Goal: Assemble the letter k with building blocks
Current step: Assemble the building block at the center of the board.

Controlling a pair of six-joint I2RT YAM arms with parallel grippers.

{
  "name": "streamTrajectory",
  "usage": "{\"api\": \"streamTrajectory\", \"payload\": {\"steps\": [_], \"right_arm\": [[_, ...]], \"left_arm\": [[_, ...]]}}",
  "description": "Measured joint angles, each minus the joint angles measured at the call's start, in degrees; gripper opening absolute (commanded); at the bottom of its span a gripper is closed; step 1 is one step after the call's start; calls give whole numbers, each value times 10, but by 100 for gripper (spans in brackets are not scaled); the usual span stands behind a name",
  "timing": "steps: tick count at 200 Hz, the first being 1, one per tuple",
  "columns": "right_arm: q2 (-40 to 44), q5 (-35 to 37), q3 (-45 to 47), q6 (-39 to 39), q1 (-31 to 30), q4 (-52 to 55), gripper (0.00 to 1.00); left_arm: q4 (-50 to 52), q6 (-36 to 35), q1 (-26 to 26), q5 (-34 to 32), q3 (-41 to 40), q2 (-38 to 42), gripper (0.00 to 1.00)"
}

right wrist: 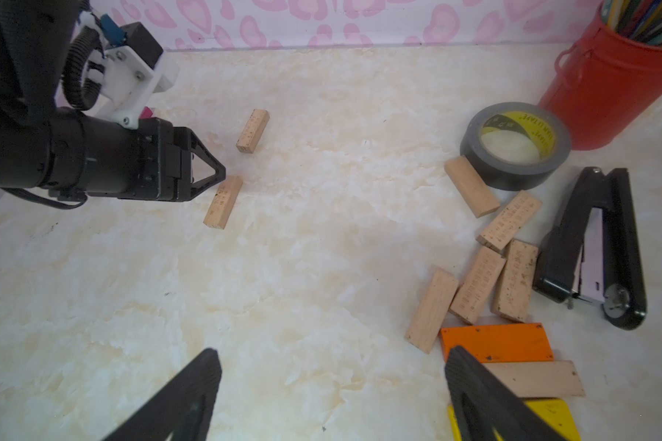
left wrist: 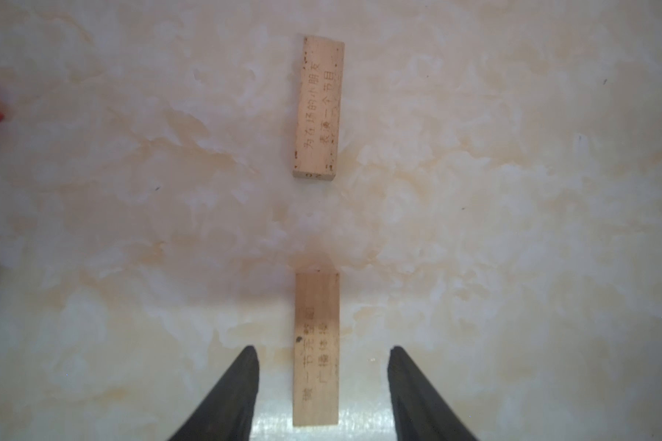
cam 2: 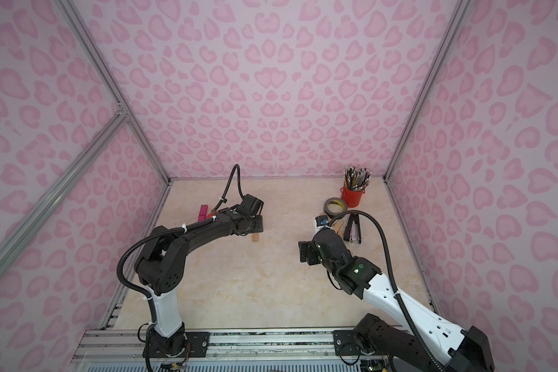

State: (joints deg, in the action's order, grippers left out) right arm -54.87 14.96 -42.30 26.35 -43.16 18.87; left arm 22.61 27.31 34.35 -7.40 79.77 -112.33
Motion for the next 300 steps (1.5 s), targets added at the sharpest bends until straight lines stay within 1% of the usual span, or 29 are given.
{"api": "streamTrajectory", "payload": {"steps": [27,76,112,129,176,227,300], "right_arm": [[-2,-1,0,0,2,0,93],[0,-4,2,3,4,0,93],[0,-6,2,5,7,0,93],[0,-6,2,5,7,0,93],[0,-6,2,10,8,0,93],[-2,-6,2,13,9,0,93],[-11,-9,-3,15,12,0,93]], "left_arm": [[4,0,-2,9,28,-34,48],[19,-5,-7,10,46,-68,46],[23,-5,-11,11,46,-77,39],[23,-6,-12,14,46,-80,33],[24,-12,-12,19,53,-86,25],[34,-20,-21,19,89,-109,24],[41,-49,-34,18,134,-139,24]]}}
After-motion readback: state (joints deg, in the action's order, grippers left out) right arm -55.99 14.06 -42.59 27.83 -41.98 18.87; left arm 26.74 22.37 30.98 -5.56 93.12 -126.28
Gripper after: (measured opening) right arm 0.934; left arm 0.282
